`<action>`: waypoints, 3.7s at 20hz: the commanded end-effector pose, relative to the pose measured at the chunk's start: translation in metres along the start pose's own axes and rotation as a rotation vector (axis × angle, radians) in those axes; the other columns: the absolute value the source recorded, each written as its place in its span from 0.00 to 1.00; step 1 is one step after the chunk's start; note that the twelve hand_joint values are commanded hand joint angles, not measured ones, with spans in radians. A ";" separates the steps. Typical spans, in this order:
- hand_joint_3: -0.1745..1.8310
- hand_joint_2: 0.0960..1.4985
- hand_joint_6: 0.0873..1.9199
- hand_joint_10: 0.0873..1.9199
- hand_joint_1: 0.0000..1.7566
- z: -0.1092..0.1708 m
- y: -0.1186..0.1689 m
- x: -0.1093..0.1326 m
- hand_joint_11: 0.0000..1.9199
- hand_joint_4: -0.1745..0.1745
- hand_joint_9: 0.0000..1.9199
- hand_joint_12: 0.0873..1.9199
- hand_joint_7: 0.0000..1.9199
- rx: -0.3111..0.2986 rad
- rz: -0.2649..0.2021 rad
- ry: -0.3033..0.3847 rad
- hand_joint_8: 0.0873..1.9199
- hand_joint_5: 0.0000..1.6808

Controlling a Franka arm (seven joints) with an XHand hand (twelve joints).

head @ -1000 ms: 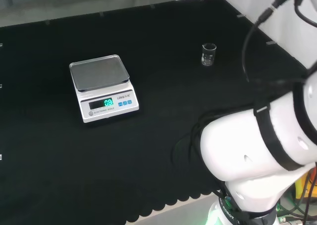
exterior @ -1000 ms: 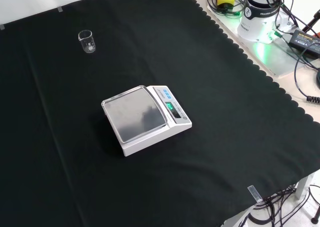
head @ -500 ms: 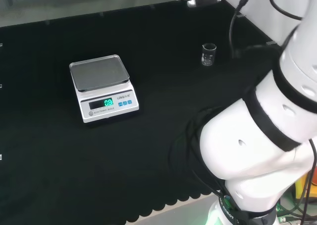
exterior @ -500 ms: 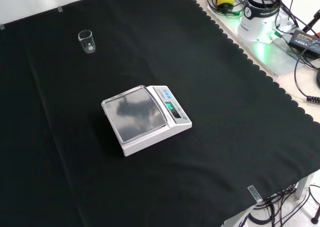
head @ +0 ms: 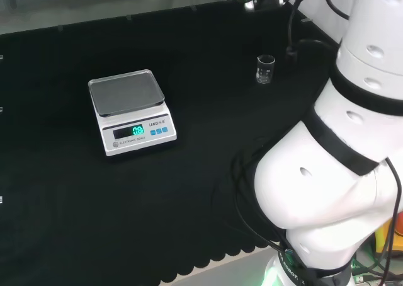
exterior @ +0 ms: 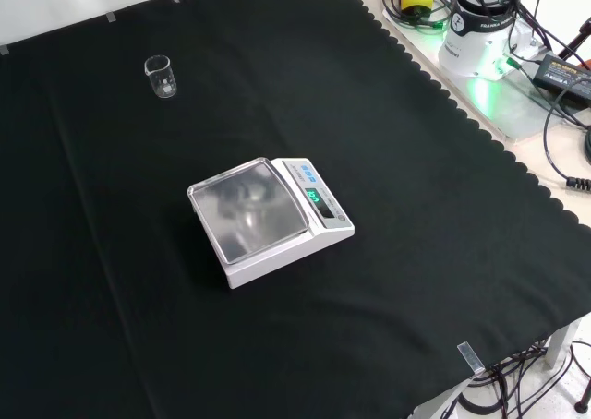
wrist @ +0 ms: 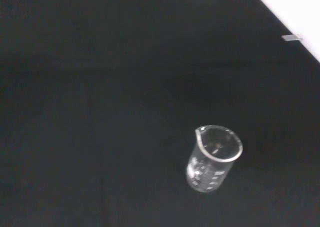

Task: Pick up the beaker.

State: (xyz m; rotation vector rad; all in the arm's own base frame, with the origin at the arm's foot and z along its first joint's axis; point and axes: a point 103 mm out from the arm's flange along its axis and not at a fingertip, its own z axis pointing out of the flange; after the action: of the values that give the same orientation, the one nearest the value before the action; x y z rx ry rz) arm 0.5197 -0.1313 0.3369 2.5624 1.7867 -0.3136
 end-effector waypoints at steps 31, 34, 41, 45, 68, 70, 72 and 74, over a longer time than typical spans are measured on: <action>0.13 0.56 0.00 0.43 0.13 0.145 0.081 -0.068 0.13 0.13 0.11 0.77 0.09 0.288 0.193 0.074 0.34 0.22; 0.13 0.56 0.00 0.43 0.13 0.151 0.080 -0.062 0.13 0.12 0.11 0.77 0.09 0.303 0.193 0.091 0.35 0.21; 0.13 0.57 0.00 0.43 0.15 0.166 0.079 -0.054 0.15 0.11 0.12 0.77 0.09 0.334 0.191 0.100 0.35 0.21; 0.13 0.57 0.00 0.43 0.17 0.176 0.080 -0.048 0.15 0.10 0.12 0.76 0.08 0.346 0.187 0.098 0.35 0.21; 0.13 0.59 0.00 0.43 0.25 0.221 0.085 -0.027 0.17 0.11 0.13 0.75 0.09 0.425 0.184 0.074 0.36 0.22; 0.14 0.60 0.00 0.43 0.26 0.222 0.085 -0.025 0.18 0.11 0.13 0.75 0.09 0.422 0.184 0.071 0.37 0.22; 0.14 0.60 0.00 0.43 0.28 0.223 0.087 -0.024 0.19 0.12 0.14 0.74 0.10 0.427 0.188 0.073 0.37 0.23; 0.14 0.61 0.00 0.43 0.30 0.224 0.088 -0.023 0.21 0.13 0.15 0.74 0.11 0.426 0.191 0.065 0.37 0.23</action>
State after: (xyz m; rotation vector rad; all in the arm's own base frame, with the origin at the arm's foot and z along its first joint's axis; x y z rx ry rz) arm 0.5558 -0.2109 0.1137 3.0307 1.6312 -0.6691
